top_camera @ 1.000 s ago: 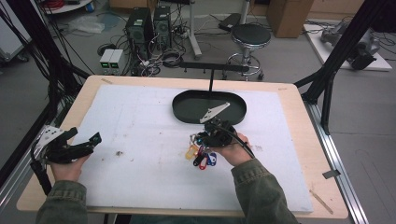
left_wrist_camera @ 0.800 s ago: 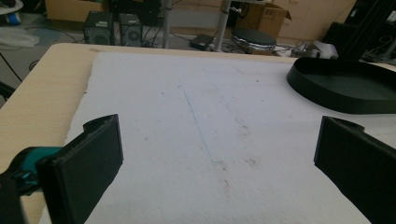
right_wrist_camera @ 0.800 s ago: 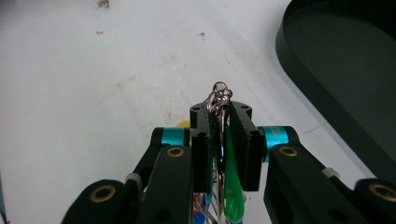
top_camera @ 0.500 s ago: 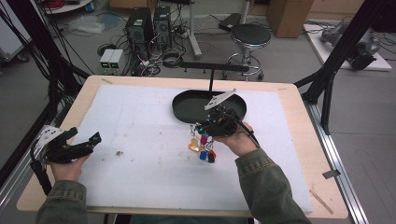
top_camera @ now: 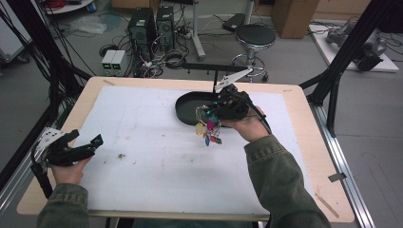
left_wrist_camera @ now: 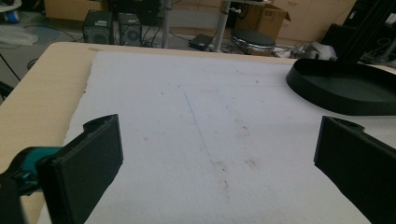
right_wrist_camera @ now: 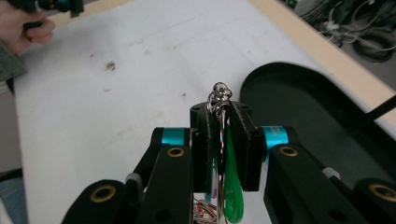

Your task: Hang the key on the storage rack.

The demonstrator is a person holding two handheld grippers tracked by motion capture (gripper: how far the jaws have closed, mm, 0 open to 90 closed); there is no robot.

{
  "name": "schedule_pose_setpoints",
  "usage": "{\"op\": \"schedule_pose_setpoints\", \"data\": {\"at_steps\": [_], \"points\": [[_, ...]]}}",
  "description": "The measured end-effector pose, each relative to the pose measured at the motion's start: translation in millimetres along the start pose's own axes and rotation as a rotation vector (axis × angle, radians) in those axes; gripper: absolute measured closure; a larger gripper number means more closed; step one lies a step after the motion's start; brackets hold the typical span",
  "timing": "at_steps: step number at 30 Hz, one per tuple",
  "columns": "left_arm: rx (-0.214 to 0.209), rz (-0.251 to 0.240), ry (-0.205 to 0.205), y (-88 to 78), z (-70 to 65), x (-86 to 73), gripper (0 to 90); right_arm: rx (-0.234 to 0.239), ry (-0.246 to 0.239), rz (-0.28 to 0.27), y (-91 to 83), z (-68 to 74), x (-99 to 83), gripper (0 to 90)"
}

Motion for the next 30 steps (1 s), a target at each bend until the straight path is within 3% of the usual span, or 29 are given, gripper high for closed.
{"op": "schedule_pose_setpoints", "data": {"at_steps": [6, 22, 30], "points": [[0.004, -0.005, -0.01, -0.6, 1.3, 0.4, 1.7, -0.019, -0.003, -0.011, -7.0, -10.2, 11.7, 79.1], [0.002, 0.002, -0.012, 0.9, 1.5, -0.1, 1.7, -0.001, 0.035, -0.028, -8.4, -40.4, 39.5, 79.1], [-0.011, 0.003, -0.044, 1.2, 3.3, 0.4, 1.7, -0.011, 0.051, -0.029, -2.2, -53.4, 50.3, 79.1]]}}
Point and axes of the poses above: each handheld gripper's, and its own axes: y roughly forward along the jaws, x roughly out of its top, z roughly to its left, the point moved 2 cm from there along y, roughly forward along the jaws, and after that the axes turned 7 degrees about -y, right-handed, at the moved point
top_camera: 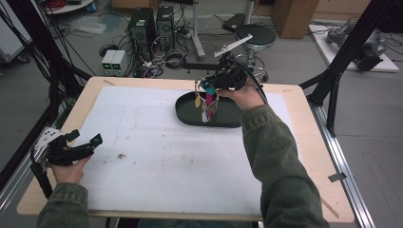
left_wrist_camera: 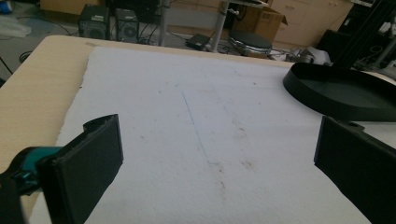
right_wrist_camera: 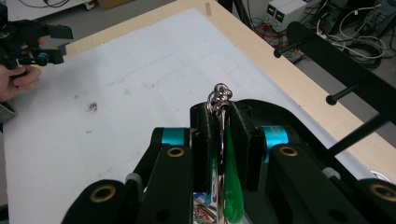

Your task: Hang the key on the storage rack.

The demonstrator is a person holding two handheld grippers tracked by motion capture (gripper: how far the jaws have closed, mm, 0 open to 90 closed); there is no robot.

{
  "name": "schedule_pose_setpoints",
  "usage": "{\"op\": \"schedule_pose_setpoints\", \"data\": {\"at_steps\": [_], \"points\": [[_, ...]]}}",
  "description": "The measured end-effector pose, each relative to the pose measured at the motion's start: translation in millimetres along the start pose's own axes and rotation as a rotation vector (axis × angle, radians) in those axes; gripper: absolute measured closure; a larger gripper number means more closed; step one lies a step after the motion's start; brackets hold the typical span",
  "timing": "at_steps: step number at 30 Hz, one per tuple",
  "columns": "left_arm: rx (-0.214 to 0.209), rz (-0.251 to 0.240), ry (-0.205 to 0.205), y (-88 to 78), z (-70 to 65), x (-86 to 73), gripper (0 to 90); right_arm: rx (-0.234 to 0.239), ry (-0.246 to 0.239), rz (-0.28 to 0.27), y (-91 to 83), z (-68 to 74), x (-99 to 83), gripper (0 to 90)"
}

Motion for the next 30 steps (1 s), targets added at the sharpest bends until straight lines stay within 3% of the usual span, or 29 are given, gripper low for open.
{"op": "schedule_pose_setpoints", "data": {"at_steps": [16, 30], "points": [[0.008, -0.007, -0.002, 0.9, 2.2, 0.2, 1.7, -0.035, 0.039, 0.024, 15.8, -31.2, 11.4, 79.0], [0.006, -0.015, -0.005, 1.1, 2.4, 0.4, 1.7, -0.073, 0.09, 0.003, 20.4, -58.8, 12.8, 79.0]]}}
Point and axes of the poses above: each handheld gripper's, and its own axes: y roughly forward along the jaws, x roughly out of its top, z roughly to its left, the point moved 2 cm from there along y, roughly forward along the jaws, and after that the axes turned 7 degrees about -y, right-handed, at the moved point
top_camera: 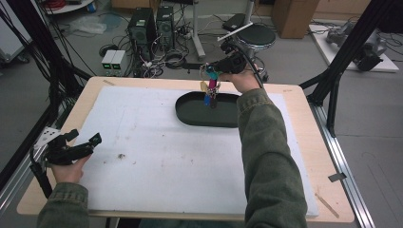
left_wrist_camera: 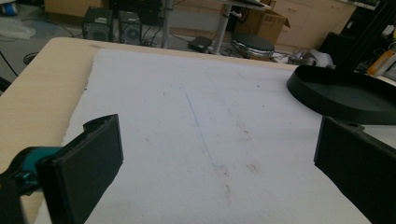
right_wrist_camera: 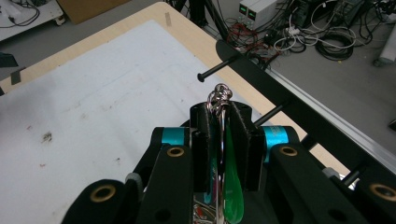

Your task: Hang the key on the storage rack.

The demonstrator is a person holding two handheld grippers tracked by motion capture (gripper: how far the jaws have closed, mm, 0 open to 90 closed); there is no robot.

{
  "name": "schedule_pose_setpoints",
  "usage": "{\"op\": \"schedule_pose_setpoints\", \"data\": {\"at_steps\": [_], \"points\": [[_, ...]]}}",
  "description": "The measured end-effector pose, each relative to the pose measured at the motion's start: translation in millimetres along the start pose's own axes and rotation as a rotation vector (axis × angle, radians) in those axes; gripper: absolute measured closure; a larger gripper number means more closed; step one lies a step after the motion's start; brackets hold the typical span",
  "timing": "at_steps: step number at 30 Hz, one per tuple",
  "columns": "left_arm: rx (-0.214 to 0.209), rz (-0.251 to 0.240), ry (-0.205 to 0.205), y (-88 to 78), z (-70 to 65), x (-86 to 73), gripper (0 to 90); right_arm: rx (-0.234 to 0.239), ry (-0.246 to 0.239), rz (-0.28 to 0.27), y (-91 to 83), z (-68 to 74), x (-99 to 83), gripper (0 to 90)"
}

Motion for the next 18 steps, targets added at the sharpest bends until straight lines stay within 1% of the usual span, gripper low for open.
{"op": "schedule_pose_setpoints", "data": {"at_steps": [3, 4, 5, 6, 13, 16, 18], "points": [[-0.001, 0.0, 0.001, 0.4, 0.0, -0.1, 1.7, -0.011, 0.014, 0.002, 4.9, -5.9, -1.4, 79.0], [-0.002, 0.0, 0.001, 0.5, 0.0, -0.1, 1.7, -0.017, 0.031, -0.003, 8.5, -11.0, -2.7, 79.0], [0.0, 0.001, 0.001, 0.4, -0.2, 0.0, 1.7, -0.017, 0.031, -0.003, 8.5, -11.0, -2.7, 79.0], [-0.003, 0.0, 0.001, 0.2, -0.2, 0.0, 1.7, -0.031, 0.043, 0.007, 12.8, -15.3, -4.6, 79.0], [-0.007, 0.002, 0.005, 0.7, -0.8, -0.3, 1.7, -0.044, 0.064, 0.017, 21.1, -22.6, -7.4, 79.0], [-0.007, 0.003, 0.004, 1.3, -0.7, -0.3, 1.7, -0.065, 0.073, 0.032, 23.9, -26.7, -9.1, 79.0], [-0.008, 0.005, 0.005, 1.1, -0.6, -0.3, 1.7, -0.066, 0.08, 0.024, 25.2, -29.6, -10.2, 78.9]]}}
Point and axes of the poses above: each handheld gripper's, and its own axes: y roughly forward along the jaws, x roughly out of its top, z roughly to its left, the point moved 2 cm from there along y, roughly forward along the jaws, and after that the axes turned 7 degrees about -y, right-handed, at the moved point
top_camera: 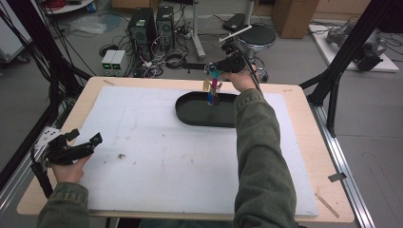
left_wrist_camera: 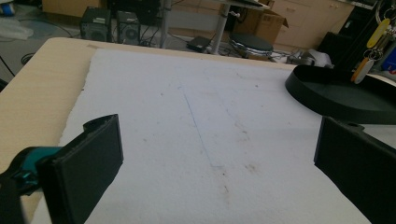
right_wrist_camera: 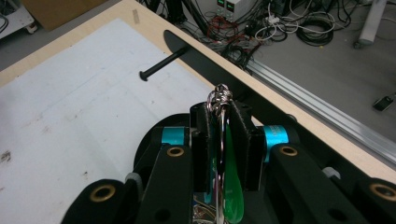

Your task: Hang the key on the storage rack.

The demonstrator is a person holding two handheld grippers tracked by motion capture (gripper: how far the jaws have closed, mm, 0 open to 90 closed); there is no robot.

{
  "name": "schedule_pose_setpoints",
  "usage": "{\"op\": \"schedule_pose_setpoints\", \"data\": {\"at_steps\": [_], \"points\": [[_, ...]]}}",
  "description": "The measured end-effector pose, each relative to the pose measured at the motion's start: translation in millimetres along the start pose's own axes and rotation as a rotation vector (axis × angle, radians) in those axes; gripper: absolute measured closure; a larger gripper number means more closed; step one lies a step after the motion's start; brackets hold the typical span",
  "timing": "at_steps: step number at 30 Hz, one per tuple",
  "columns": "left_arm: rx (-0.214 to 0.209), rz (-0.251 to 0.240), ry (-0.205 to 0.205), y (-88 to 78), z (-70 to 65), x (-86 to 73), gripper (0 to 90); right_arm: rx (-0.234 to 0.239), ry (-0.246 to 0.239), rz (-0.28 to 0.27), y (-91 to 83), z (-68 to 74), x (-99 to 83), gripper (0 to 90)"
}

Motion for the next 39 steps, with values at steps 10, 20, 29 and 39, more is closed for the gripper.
{"op": "schedule_pose_setpoints", "data": {"at_steps": [10, 20, 29, 39], "points": [[0.002, 0.002, -0.002, 0.4, 0.2, -0.2, 1.7, -0.012, 0.005, 0.014, 5.9, -3.1, -2.7, 71.9], [0.002, 0.002, 0.0, 0.8, -0.8, -0.5, 1.7, 0.0, 0.067, -0.037, -3.5, 0.7, -1.4, 40.5], [-0.002, 0.001, -0.002, 0.4, -1.0, -0.3, 1.7, -0.038, 0.069, -0.025, -7.7, 9.6, -3.0, 0.5], [-0.008, -0.001, -0.008, 0.5, -1.2, 0.0, 1.7, -0.081, 0.046, -0.037, -15.2, 24.6, -13.6, 0.6]]}}
Point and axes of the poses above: each handheld gripper's, and its own axes: y roughly forward along the jaws, x roughly out of its top, z roughly to its left, the point moved 2 cm from there along y, roughly forward along the jaws, and after that the axes turned 7 degrees about -y, right-handed, at the moved point
